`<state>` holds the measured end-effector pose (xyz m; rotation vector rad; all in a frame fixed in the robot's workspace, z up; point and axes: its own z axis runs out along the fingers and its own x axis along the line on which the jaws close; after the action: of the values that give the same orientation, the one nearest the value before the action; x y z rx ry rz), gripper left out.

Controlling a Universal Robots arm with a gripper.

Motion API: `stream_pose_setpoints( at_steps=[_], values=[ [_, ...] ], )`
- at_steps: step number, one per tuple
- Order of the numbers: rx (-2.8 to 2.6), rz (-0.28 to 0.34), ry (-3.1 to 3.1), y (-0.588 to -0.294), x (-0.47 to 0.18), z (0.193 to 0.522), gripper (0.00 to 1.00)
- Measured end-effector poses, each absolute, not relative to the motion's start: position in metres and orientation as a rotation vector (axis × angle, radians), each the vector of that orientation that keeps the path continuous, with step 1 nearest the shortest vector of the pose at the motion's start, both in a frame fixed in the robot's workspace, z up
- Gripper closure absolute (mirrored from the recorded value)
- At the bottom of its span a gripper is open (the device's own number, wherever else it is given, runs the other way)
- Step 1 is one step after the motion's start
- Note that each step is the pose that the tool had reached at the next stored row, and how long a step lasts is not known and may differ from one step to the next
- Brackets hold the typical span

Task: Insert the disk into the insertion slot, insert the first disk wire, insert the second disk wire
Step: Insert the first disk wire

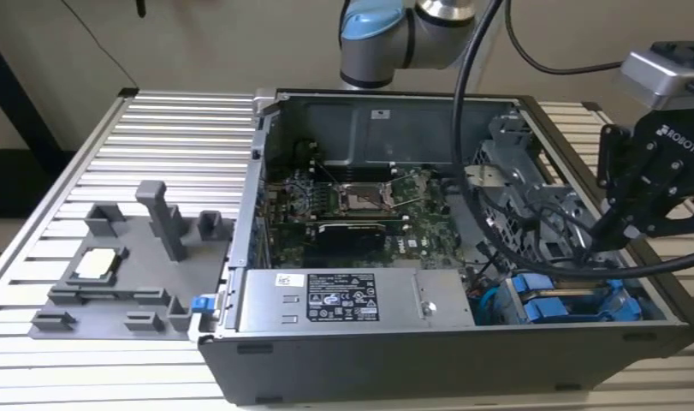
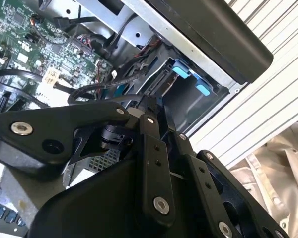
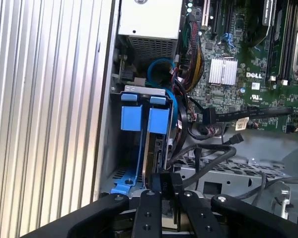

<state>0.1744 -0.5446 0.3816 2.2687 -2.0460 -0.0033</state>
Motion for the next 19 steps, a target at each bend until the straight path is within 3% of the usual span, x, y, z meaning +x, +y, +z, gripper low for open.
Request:
stream_pose_setpoints(
  at_steps=[19],
  values=[
    [2.235, -0.056, -2.125, -0.5479, 0.1752, 0.3776, 0.81]
  ],
)
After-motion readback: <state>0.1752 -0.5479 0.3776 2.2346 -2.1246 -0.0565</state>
